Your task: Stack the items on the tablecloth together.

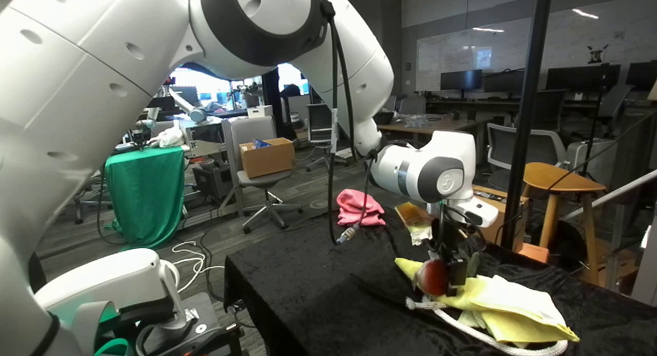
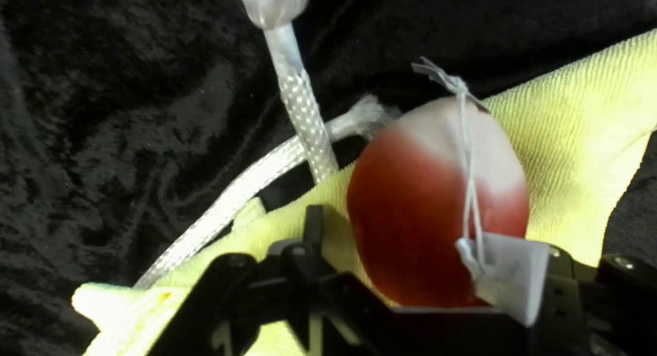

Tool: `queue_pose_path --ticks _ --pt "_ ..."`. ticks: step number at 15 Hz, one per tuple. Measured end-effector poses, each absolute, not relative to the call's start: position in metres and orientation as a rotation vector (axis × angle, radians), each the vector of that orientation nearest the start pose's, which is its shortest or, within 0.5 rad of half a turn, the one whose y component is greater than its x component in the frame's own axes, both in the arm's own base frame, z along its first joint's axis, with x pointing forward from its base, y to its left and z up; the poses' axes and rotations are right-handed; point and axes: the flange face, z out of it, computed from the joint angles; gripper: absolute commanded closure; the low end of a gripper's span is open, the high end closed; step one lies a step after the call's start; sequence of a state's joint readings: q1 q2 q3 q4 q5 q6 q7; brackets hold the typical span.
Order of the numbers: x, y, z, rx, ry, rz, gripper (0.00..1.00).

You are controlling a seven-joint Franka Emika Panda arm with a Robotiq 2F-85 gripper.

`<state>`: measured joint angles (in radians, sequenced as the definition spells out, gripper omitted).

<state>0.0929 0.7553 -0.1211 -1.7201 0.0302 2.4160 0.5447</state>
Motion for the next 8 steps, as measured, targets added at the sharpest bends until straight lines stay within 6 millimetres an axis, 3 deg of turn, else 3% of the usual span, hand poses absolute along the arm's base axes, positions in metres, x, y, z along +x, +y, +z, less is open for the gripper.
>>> queue_pose_path --ticks 4,8 --pt "0.662 -0.015 0.152 -3.086 0.917 0.040 0.00" --pt "0.667 -0.010 0.176 -3.084 0.922 -0.021 0.00"
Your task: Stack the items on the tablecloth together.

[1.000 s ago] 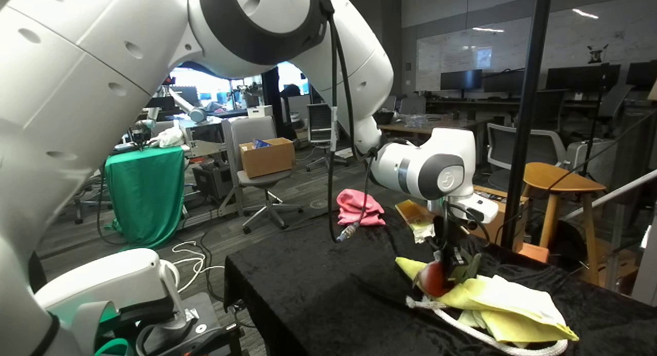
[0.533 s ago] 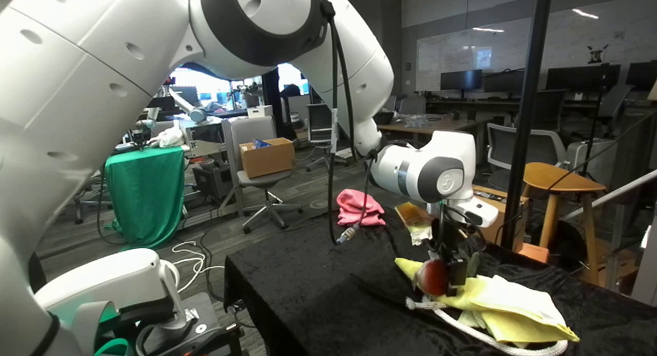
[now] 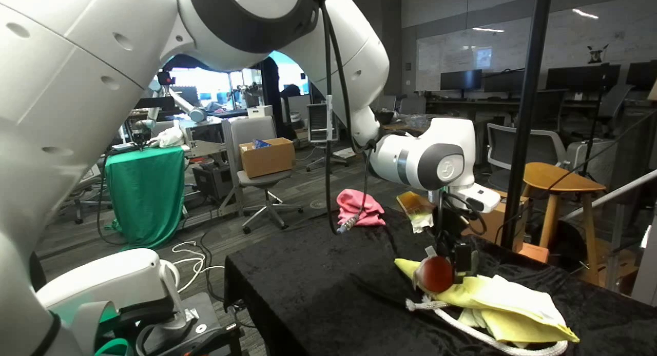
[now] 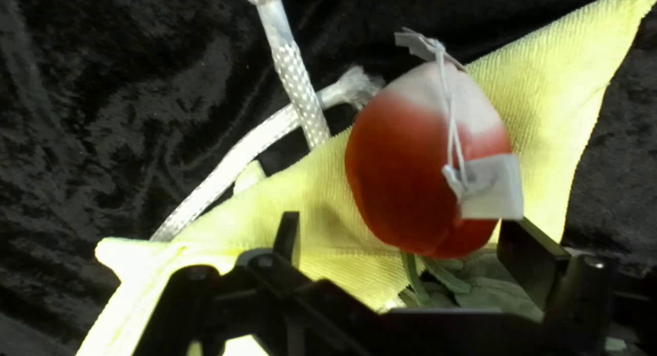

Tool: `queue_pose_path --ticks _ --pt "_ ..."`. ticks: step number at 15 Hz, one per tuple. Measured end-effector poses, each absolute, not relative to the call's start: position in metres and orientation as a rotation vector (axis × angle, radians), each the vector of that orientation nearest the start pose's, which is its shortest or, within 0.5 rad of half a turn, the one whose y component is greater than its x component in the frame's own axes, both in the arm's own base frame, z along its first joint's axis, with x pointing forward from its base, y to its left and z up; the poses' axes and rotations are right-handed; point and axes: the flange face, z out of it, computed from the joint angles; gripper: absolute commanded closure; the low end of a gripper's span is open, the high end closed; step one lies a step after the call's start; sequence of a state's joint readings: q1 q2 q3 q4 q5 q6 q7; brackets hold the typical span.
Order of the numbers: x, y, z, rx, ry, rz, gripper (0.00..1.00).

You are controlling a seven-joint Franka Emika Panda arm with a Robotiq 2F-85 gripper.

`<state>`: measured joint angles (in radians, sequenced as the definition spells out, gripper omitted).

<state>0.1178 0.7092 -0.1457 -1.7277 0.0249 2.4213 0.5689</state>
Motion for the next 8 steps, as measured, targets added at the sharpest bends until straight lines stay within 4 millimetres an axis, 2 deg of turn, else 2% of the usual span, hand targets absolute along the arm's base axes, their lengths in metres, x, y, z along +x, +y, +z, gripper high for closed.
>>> queue_pose_path --ticks 4,8 --pt "0.673 0.006 0.210 -3.098 0.880 -0.109 0.00" --pt "0.676 0.046 0.243 -3.155 0.747 -0.211 0.00"
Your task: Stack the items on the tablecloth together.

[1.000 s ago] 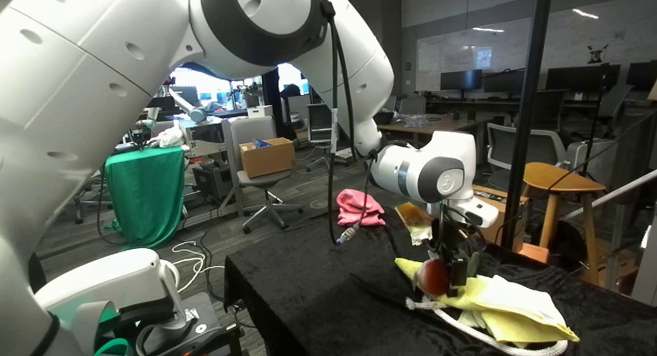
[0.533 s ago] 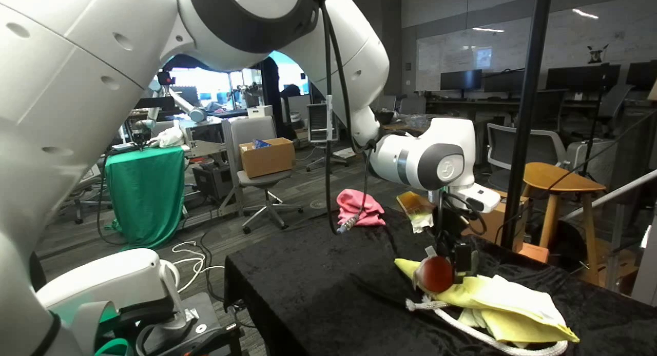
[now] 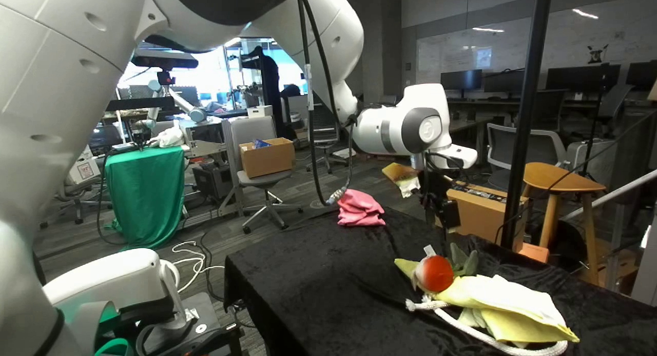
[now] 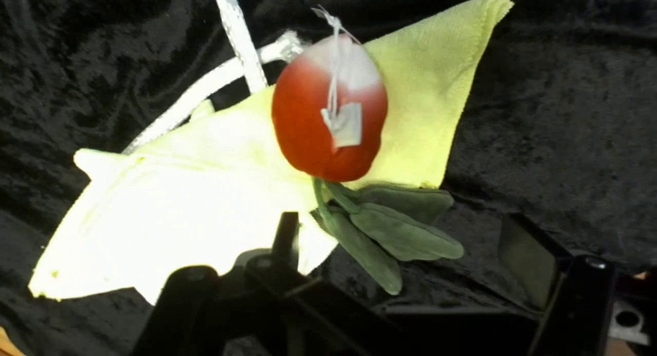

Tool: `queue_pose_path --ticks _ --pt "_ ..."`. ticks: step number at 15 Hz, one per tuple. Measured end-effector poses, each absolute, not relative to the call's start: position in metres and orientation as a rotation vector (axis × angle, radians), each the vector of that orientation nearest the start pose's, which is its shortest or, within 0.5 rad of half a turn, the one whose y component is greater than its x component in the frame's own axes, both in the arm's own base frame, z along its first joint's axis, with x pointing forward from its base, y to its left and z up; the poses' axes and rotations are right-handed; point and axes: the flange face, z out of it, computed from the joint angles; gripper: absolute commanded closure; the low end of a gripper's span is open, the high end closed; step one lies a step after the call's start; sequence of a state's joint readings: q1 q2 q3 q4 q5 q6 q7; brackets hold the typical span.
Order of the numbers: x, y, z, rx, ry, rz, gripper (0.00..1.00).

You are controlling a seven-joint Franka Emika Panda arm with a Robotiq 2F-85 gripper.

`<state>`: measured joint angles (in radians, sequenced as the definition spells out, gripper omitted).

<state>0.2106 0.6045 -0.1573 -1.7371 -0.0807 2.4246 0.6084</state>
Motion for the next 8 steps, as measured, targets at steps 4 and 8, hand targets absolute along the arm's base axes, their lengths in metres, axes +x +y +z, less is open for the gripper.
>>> queue_pose_path --ticks 4,8 --pt "0.670 0.110 0.263 -3.237 0.501 -0.279 0.00" --pt "0.655 0.181 0.271 -3.286 0.171 -0.252 0.00"
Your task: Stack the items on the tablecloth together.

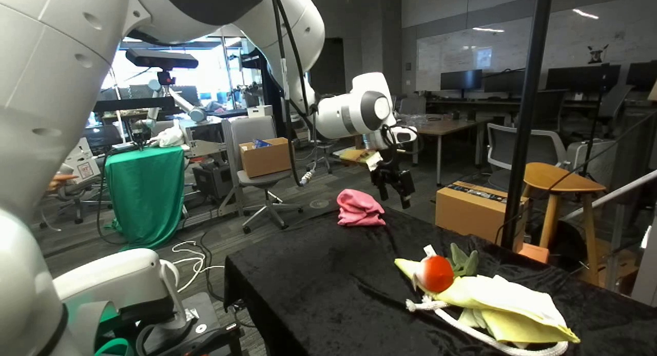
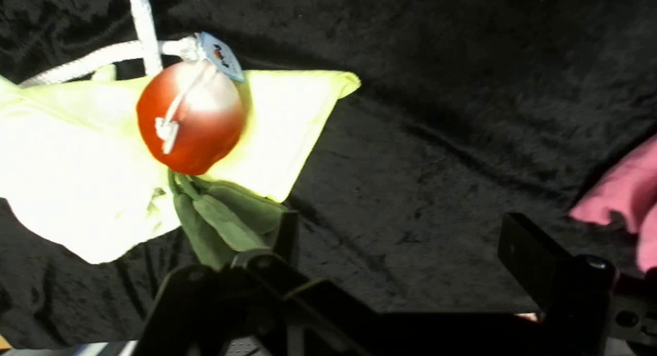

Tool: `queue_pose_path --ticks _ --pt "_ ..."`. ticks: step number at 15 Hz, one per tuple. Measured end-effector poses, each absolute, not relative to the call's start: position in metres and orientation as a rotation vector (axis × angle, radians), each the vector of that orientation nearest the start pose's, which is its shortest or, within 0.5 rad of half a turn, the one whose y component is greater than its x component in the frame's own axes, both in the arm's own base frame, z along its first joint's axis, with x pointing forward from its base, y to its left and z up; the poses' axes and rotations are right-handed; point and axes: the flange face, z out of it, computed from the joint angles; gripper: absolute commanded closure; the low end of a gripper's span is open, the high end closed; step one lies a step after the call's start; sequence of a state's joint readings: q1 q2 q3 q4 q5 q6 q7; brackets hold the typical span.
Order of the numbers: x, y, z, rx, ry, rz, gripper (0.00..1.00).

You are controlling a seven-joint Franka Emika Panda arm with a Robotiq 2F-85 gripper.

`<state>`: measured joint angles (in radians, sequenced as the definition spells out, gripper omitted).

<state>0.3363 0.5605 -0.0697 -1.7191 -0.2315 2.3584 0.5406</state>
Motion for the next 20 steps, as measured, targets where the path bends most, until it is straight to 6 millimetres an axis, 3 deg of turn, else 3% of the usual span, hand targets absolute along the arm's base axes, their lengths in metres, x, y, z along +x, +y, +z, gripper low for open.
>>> queue_pose_path --ticks 4,9,14,20 --pt "0.641 0.237 0.275 -3.280 -0.166 -0.164 0.00" --pt "0.638 0.282 0.274 -3.243 -0.466 -0.088 0.00" --pt "0.649 0.313 0.267 -3.204 -0.589 -0.108 0.00" --pt "0.659 0.352 0.249 -3.142 -0.597 -0.168 0.00"
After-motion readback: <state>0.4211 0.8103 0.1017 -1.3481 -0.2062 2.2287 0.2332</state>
